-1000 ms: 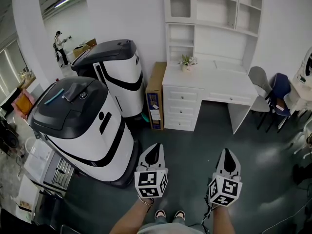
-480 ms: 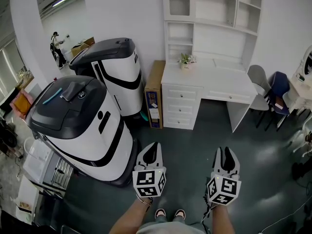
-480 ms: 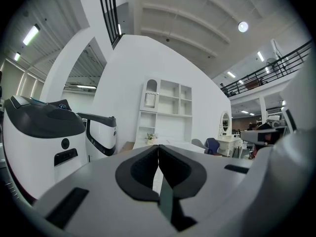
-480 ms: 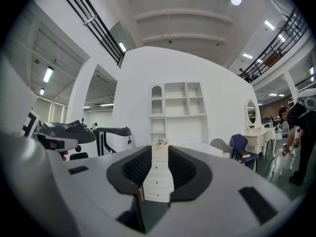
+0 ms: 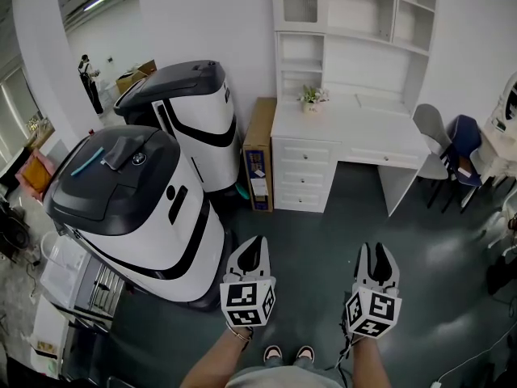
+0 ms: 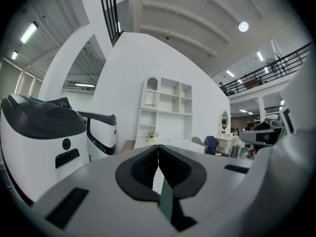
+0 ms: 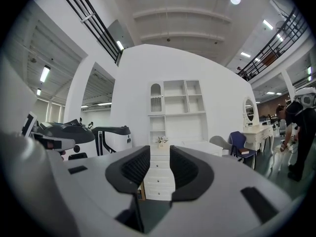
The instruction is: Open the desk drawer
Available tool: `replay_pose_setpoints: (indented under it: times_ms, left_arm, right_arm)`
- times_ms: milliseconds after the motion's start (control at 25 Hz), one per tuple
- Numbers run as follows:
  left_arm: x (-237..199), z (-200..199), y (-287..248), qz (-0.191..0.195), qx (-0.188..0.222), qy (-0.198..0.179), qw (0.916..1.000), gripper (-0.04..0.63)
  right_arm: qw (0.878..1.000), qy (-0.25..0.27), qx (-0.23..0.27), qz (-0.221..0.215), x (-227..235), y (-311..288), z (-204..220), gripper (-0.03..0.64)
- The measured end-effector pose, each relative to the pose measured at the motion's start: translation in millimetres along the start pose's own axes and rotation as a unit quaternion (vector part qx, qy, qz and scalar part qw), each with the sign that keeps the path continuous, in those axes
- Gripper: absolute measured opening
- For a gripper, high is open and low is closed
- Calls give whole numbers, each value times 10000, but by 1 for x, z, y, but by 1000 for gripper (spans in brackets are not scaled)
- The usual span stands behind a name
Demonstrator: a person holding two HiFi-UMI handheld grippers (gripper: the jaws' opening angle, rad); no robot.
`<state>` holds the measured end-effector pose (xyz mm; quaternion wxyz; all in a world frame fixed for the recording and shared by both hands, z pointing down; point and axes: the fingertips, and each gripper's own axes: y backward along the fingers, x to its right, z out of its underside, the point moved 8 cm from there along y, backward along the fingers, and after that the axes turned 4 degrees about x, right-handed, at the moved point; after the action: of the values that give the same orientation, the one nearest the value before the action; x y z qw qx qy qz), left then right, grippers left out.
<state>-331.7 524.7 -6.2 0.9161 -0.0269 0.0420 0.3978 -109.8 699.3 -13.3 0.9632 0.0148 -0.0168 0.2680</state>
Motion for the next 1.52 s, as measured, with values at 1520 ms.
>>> replay_pose_setpoints:
  times_ms: [1520]
  left_arm:
    - [-45, 30, -259, -451, -552, 107, 9974, 18]
  right_arm:
    - [9977, -238, -546, -328, 45, -290, 43, 140]
